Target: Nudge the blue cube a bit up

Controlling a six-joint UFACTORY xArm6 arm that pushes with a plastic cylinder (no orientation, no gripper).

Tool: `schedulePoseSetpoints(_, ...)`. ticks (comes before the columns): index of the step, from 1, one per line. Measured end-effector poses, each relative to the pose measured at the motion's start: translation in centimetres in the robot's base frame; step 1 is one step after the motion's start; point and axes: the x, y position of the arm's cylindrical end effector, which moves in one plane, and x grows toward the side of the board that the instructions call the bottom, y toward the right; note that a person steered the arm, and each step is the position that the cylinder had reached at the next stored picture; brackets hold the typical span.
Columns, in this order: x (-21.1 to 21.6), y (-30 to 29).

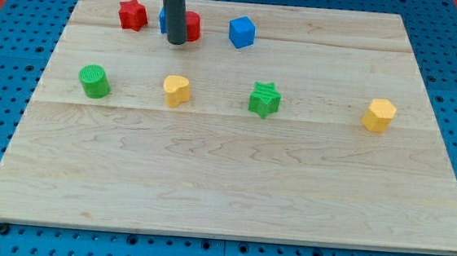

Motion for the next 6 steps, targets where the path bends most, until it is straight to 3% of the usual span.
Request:
schedulePoseSetpoints(1, -1.0, 1.9)
schedulePoseSetpoints(3, 3.7, 9.5)
schedulePoseSetpoints(5, -0.6, 9.6)
schedulePoseSetpoints(6, 0.5, 13.3)
